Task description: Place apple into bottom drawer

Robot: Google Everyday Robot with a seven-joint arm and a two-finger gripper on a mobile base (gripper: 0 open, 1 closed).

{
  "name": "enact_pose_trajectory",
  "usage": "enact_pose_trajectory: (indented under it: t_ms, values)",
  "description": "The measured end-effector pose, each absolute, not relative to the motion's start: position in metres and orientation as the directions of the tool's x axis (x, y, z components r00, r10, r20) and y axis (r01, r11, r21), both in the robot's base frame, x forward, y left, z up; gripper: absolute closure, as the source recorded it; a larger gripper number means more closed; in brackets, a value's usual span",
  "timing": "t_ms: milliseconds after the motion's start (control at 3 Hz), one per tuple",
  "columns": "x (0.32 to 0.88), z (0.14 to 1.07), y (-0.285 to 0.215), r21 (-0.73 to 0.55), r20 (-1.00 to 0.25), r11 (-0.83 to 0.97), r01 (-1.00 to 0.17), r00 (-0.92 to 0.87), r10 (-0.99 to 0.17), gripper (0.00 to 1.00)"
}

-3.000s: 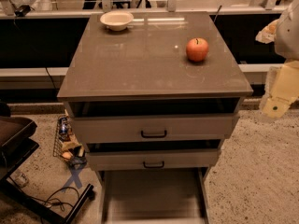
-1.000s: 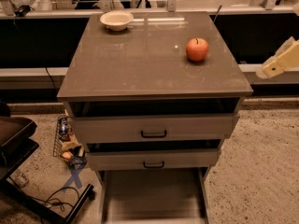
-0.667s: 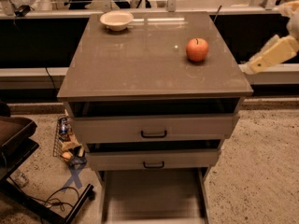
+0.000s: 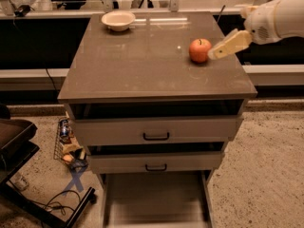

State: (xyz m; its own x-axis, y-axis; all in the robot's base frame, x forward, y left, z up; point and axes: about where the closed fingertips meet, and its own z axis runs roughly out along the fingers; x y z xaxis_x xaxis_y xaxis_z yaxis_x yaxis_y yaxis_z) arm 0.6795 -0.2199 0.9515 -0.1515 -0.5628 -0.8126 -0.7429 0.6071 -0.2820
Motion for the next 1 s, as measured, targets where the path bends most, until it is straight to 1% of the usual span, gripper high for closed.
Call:
enact_pose_trajectory:
  t_ms: [667,1000]
  values:
    - [0.754,0.915,-0.210,-0.272,-0.860,0.622,-0.734,-0.104,-0.499,0.00]
    - [0.776,0.895,-0.204,-0.224,-0.886,0.627,-0.746,-0.112,-0.450,0.00]
